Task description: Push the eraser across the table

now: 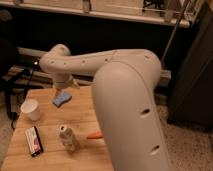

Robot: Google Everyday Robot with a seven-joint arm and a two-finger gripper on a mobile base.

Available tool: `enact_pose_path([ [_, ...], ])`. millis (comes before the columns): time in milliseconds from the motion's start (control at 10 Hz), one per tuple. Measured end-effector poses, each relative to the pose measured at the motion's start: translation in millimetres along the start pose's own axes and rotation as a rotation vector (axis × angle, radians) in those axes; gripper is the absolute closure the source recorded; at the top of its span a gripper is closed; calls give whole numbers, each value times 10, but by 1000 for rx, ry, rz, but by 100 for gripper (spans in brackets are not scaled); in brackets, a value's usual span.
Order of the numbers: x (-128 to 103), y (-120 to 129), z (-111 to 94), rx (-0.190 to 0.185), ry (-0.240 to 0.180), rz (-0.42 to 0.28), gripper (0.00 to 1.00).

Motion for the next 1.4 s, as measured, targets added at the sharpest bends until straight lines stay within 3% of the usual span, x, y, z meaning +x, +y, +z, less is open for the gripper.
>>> enact_pose_path([
  [300, 63, 691, -77, 81, 20, -173, 20],
  [400, 137, 844, -65, 90, 37, -208, 20],
  [600, 292, 1209, -14, 79, 74, -285, 20],
  [700, 388, 1608, 46, -2, 114, -350, 20],
  [1400, 387, 1660, 47, -21, 109, -354, 20],
])
